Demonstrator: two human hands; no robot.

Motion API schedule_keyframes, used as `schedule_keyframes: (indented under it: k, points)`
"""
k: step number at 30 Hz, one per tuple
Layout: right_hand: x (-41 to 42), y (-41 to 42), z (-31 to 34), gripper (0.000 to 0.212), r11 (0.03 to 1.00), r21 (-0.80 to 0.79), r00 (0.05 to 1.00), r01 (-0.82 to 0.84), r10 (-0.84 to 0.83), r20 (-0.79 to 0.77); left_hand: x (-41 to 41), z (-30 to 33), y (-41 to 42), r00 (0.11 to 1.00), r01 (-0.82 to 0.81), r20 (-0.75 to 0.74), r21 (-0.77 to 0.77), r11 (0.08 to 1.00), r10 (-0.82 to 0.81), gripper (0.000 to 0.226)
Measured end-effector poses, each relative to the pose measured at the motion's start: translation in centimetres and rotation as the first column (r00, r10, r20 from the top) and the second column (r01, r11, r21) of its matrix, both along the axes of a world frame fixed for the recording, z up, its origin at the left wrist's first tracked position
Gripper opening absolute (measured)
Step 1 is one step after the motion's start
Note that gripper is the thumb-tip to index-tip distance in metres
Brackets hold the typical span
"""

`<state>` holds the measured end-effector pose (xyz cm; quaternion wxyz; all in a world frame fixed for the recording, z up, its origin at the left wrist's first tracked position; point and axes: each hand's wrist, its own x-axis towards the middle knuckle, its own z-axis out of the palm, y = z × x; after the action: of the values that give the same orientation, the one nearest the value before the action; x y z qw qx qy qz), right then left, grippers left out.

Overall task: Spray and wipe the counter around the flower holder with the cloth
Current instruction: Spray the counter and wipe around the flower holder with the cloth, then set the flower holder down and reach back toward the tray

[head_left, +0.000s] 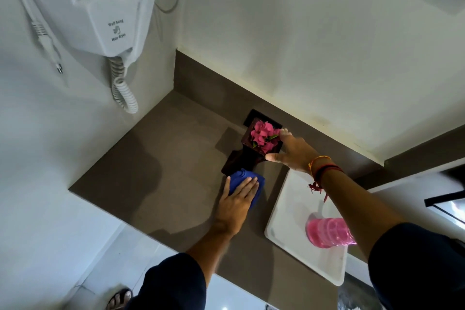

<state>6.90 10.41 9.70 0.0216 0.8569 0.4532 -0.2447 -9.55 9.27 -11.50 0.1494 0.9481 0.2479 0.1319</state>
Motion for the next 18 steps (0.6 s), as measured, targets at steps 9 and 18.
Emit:
schedule_keyframes:
  k: [9,18]
  points:
    - [-0.2,0.0,-0.6,0.102,0.999,0.023,0.999,0.030,-0.029,-0.028,-1.8,2.2,0.9,0.972,-0.038,-0.231,-0.283,0.958,-0.030,0.060]
    - [-2.3,-9.6,-2.5,0.059,0.599,0.381,0.706,0.704,-0.649,-0.285,-1.2,11.4,1.4,0.999,-0.038,-0.032,-0.648,0.761,0.023,0.033]
